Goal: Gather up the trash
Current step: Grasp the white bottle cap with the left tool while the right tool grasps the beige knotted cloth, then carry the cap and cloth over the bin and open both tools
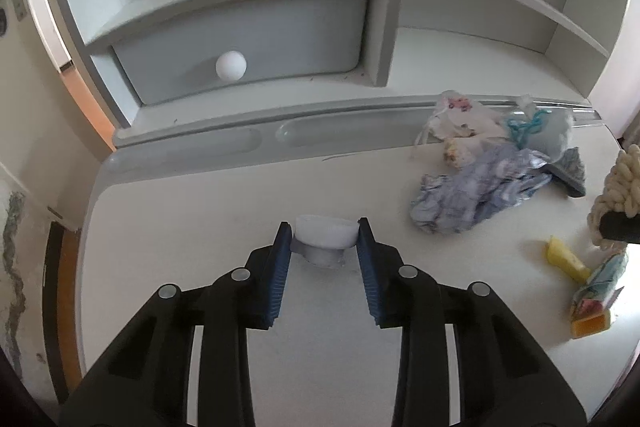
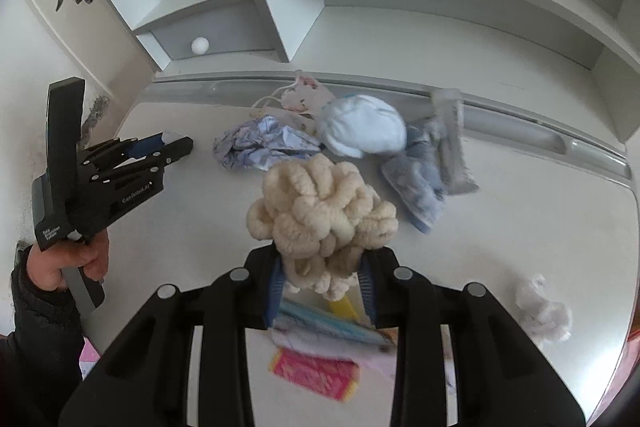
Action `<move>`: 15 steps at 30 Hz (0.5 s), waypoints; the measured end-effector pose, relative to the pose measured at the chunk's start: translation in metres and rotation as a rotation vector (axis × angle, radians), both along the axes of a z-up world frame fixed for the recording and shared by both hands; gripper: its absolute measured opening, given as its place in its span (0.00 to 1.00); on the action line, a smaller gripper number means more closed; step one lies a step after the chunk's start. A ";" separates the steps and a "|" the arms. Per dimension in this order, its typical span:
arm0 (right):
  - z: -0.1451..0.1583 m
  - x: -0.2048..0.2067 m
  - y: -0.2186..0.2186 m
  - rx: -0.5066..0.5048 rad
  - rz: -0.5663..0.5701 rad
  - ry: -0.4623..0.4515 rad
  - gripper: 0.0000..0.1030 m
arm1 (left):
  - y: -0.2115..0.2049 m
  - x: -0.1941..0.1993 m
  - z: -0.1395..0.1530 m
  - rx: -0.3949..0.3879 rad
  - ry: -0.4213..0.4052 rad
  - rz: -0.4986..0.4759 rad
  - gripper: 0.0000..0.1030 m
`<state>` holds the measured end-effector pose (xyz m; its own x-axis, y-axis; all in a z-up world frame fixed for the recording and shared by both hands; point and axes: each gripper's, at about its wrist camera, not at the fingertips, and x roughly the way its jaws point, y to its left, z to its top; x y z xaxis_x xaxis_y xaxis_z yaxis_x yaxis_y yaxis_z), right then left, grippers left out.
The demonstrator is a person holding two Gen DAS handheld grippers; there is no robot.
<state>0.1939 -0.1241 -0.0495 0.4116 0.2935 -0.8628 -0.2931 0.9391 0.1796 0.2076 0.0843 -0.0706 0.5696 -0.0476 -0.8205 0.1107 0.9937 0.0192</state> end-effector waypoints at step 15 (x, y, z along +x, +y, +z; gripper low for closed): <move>0.006 -0.141 -0.213 -0.034 -0.383 -0.089 0.31 | -0.215 -0.107 0.063 -0.125 -0.087 -0.397 0.31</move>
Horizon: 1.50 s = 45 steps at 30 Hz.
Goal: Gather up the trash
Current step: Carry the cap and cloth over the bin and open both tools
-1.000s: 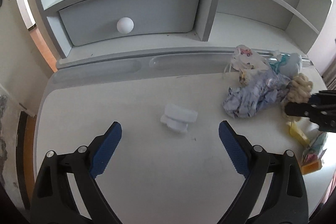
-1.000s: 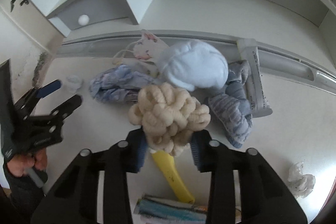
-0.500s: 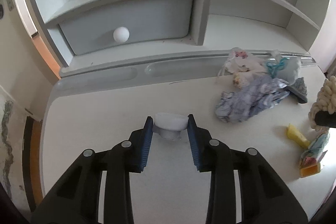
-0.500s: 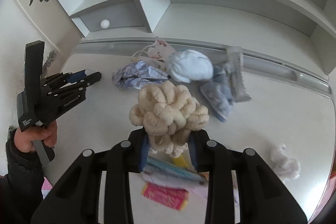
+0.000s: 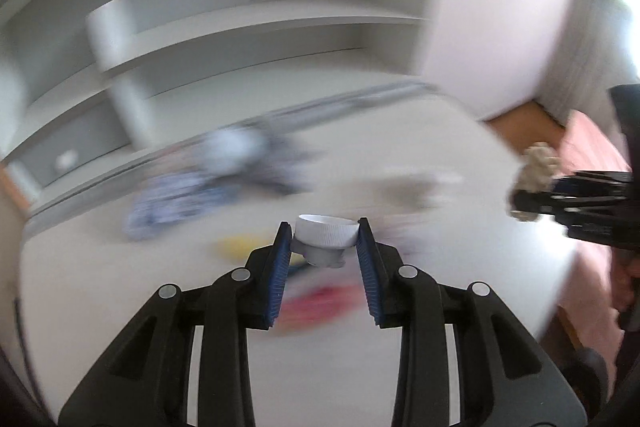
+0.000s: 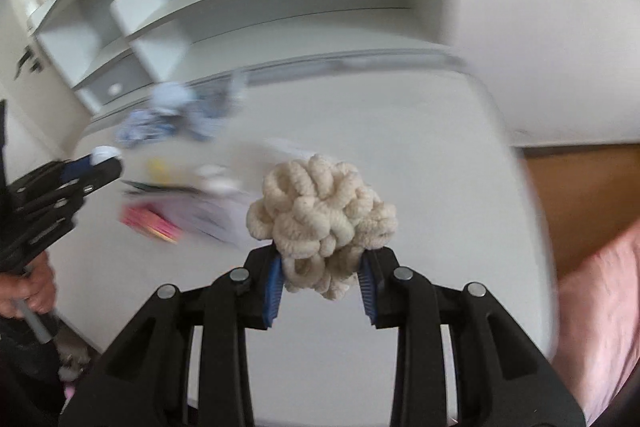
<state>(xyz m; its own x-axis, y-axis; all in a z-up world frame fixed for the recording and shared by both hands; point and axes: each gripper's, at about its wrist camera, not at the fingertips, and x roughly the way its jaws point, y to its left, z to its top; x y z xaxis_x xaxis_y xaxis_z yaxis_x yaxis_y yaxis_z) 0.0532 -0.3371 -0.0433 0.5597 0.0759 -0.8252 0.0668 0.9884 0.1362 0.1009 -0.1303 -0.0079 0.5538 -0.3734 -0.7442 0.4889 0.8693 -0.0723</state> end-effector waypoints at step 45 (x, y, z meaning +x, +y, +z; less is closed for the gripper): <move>-0.310 -0.327 -0.334 0.324 -0.691 0.328 0.33 | -0.482 -0.236 -0.300 0.230 0.388 -0.766 0.31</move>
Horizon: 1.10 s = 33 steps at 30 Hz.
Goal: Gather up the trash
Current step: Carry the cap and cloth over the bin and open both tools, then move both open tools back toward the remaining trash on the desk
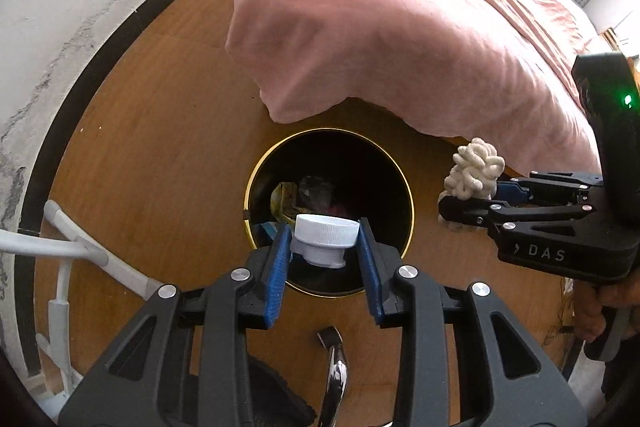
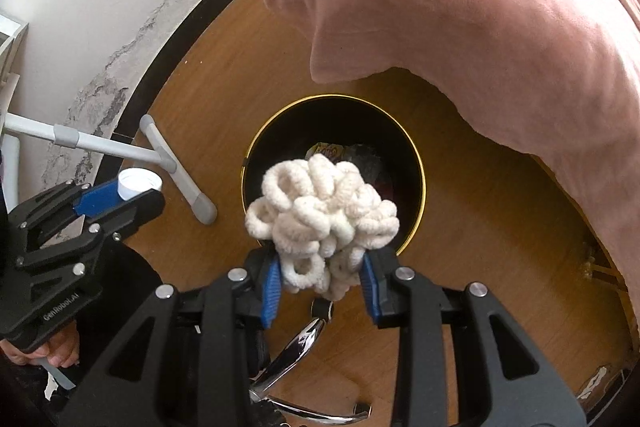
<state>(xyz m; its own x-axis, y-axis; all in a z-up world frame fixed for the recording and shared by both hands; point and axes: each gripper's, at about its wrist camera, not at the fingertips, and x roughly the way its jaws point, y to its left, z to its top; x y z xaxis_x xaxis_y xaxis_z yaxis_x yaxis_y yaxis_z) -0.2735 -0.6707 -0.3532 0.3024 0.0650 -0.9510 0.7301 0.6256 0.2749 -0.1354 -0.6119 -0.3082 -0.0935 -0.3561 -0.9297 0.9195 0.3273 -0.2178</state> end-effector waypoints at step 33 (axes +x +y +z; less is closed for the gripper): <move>0.065 -0.007 -0.016 -0.091 -0.063 -0.081 0.73 | 0.000 -0.003 0.036 -0.063 -0.034 -0.010 0.80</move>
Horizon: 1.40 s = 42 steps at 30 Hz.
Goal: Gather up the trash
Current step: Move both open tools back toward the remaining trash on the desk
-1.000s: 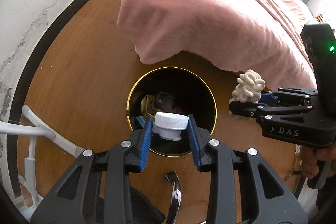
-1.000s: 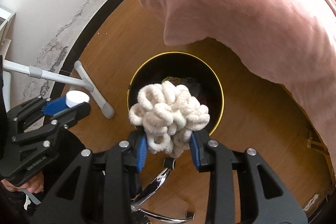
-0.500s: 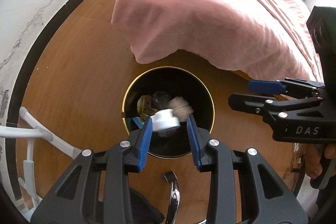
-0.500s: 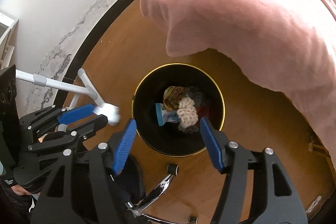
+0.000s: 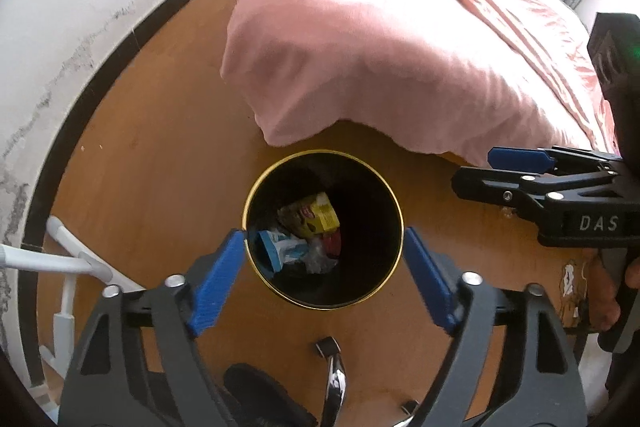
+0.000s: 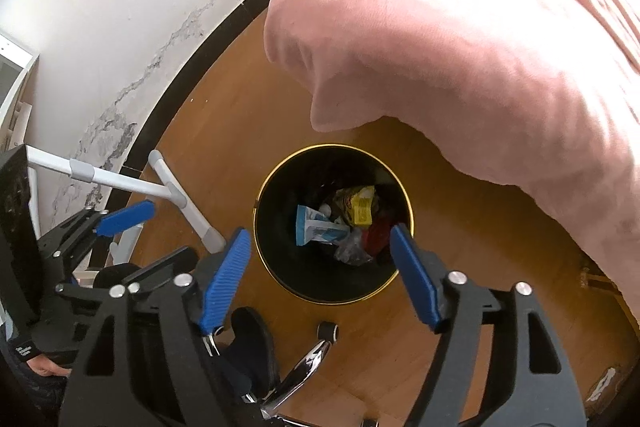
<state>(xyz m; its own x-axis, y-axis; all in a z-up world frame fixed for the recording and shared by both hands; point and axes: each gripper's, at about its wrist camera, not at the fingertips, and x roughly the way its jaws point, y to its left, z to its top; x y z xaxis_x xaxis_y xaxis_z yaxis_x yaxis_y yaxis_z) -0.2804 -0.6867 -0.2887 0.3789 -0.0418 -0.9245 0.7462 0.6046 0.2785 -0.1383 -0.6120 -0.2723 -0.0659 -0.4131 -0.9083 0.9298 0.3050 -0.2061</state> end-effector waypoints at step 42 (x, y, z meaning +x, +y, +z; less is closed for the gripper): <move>0.236 0.488 0.538 -0.272 1.221 -0.243 0.64 | 0.645 0.268 0.236 -0.024 -0.418 0.997 0.88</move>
